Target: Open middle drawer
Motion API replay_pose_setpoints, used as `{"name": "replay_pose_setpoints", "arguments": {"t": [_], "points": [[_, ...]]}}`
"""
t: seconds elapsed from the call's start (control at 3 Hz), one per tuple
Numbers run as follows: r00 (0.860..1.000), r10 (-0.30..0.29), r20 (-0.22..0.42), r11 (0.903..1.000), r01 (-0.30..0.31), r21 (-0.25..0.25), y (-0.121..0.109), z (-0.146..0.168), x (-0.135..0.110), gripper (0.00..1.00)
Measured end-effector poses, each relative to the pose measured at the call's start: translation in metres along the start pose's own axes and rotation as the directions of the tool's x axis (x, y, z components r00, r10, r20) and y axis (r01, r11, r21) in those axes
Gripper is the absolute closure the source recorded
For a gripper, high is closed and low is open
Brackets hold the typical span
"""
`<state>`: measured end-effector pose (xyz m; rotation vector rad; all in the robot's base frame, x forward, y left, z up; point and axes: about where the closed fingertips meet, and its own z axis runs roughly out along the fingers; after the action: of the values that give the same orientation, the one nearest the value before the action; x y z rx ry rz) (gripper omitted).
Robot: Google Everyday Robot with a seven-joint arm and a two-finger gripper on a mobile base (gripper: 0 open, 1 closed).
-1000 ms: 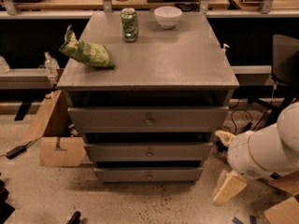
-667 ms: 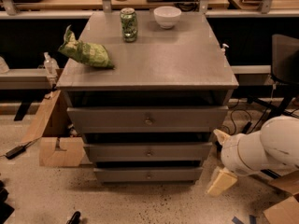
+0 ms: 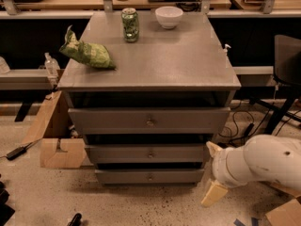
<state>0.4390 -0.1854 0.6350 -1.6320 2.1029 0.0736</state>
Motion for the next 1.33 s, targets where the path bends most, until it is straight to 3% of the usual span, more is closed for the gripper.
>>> {"name": "replay_pose_setpoints", "arguments": {"t": [0.33, 0.67, 1.0, 1.33], "points": [[0.998, -0.062, -0.028, 0.9974, 0.062, 0.035, 0.008, 0.045, 0.025, 0.0], [0.989, -0.126, -0.075, 0.9882, 0.132, 0.078, 0.005, 0.08, 0.048, 0.0], [0.97, -0.18, -0.161, 0.9747, 0.198, 0.103, -0.03, 0.122, 0.087, 0.0], [0.969, -0.183, -0.167, 0.9741, 0.202, 0.103, -0.031, 0.122, 0.09, 0.0]]}}
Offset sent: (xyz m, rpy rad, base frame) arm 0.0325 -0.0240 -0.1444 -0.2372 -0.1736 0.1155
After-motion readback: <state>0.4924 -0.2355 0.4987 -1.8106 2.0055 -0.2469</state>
